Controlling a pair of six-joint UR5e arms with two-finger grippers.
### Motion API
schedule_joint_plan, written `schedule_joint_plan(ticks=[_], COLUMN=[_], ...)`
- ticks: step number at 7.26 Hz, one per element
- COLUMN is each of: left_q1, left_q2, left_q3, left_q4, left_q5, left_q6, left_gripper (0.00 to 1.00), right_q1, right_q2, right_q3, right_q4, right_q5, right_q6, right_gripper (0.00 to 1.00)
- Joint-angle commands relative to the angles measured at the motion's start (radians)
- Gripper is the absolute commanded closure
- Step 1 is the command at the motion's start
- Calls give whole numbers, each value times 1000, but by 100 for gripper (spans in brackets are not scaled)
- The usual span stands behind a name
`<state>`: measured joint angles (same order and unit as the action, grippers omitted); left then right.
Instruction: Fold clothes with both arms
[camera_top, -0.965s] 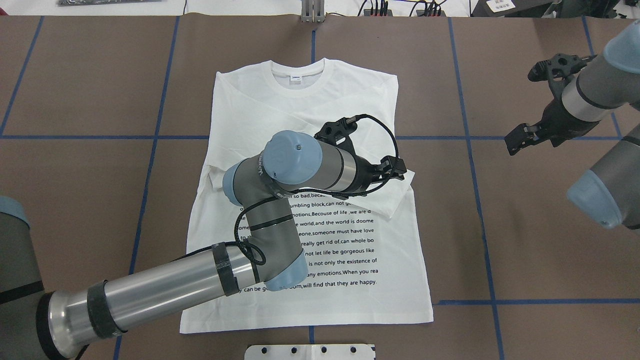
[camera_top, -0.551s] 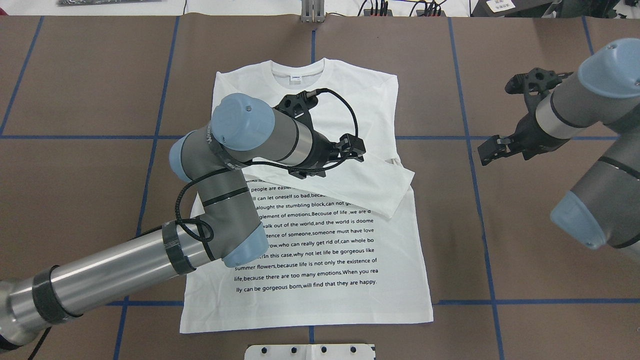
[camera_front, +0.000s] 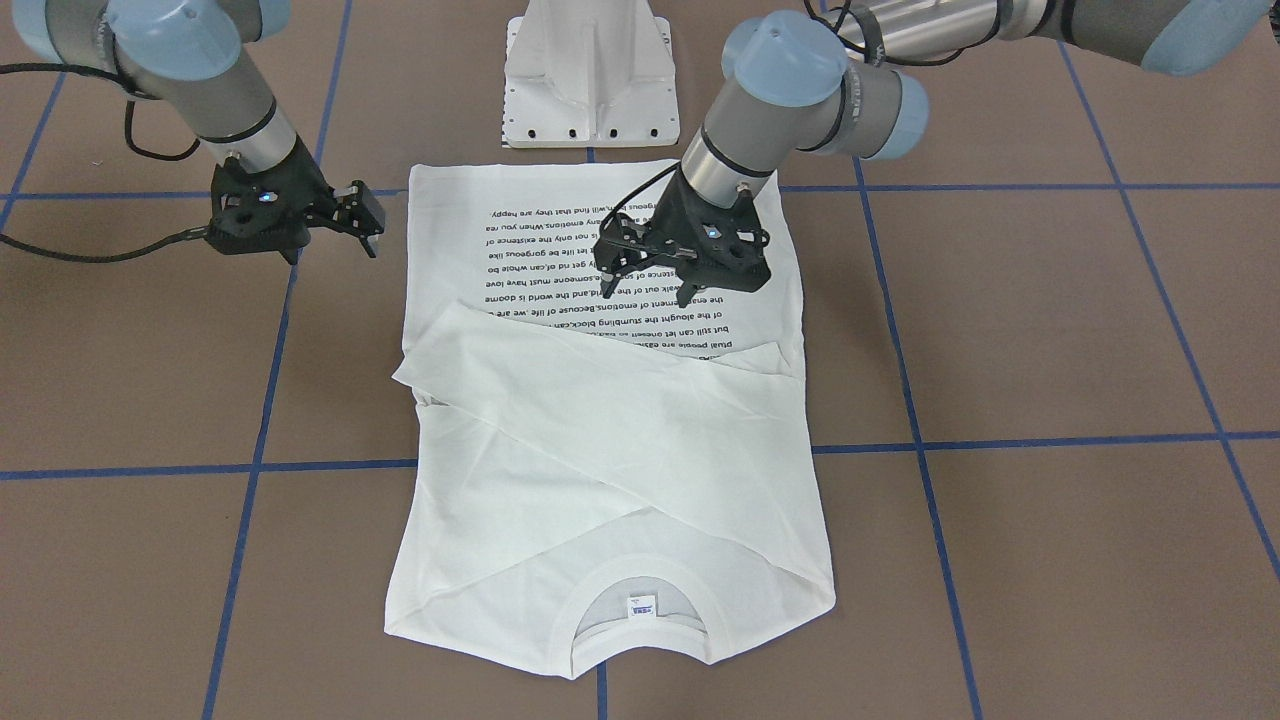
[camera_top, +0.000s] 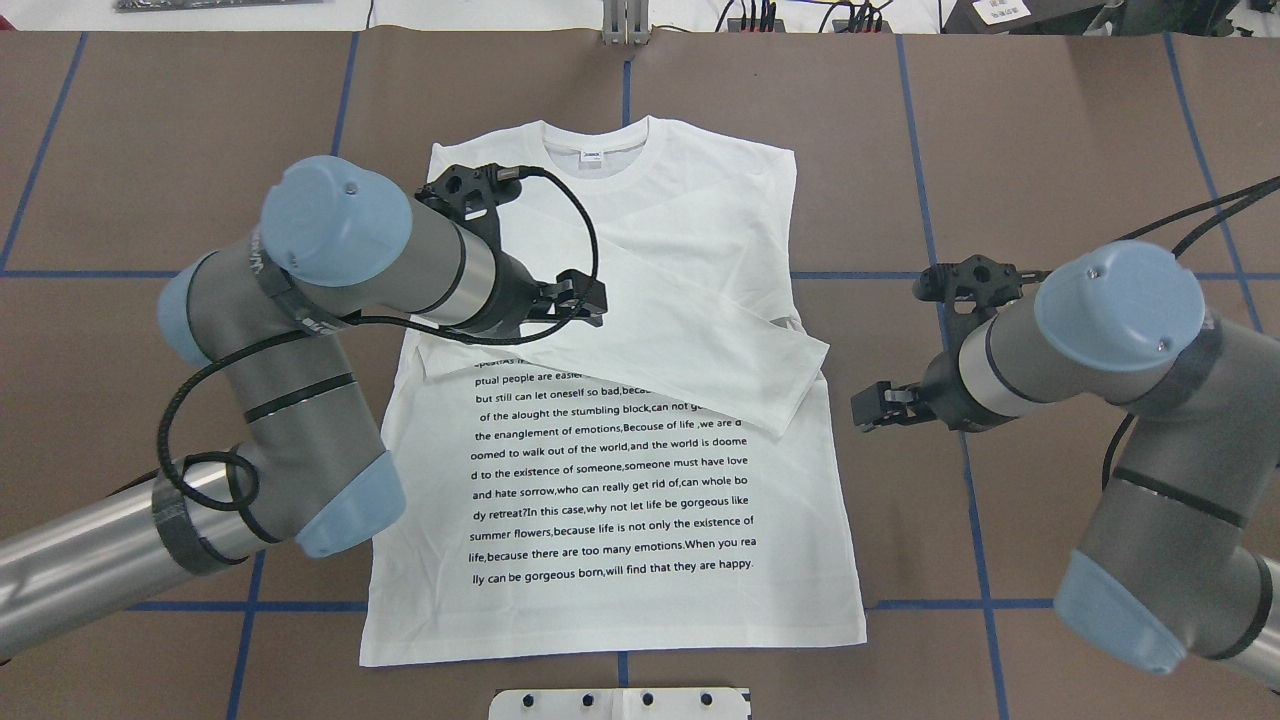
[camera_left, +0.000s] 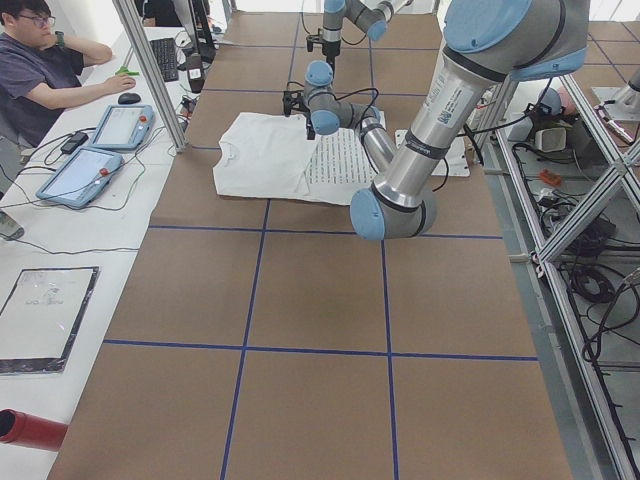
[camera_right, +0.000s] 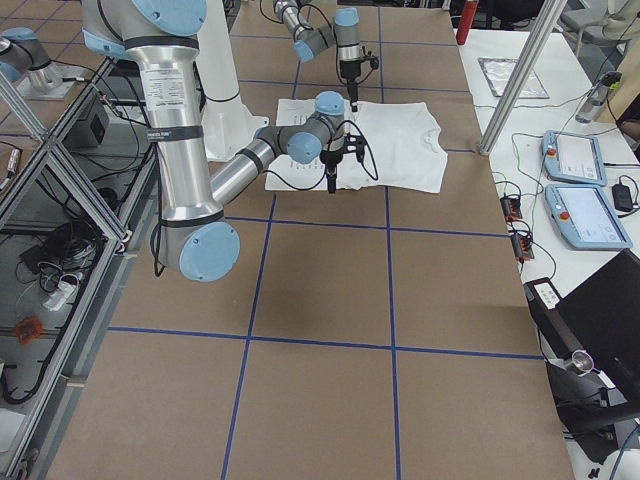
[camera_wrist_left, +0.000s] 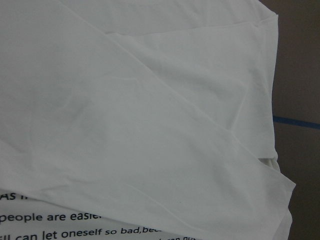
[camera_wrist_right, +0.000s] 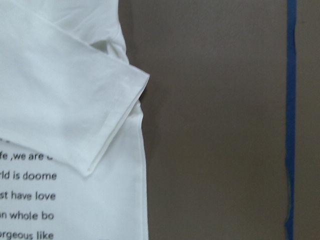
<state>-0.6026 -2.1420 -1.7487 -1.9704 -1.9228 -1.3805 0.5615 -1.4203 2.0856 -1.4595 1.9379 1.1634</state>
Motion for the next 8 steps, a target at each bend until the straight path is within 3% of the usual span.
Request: schedule_joint_plan(ticks=[1, 3, 4, 8], left_q1=[0, 3, 3, 7], left_q2=[164, 177, 175, 171], left_q3=[-159, -180, -213, -218], left_q4=[8, 18, 56, 74], left_q5=[47, 41, 36, 34], left_q6=[29, 31, 32, 38], left_gripper=[1, 1, 2, 2], right_q1=[-160, -326, -382, -419], right_q2=[-38, -38, -37, -40], right_q3=[62, 54, 47, 12], right_q4=[-2, -5, -5, -7], right_q5=[-103, -253, -281, -272], right_q6=[131, 224, 283, 335], right_gripper=[0, 0, 0, 5])
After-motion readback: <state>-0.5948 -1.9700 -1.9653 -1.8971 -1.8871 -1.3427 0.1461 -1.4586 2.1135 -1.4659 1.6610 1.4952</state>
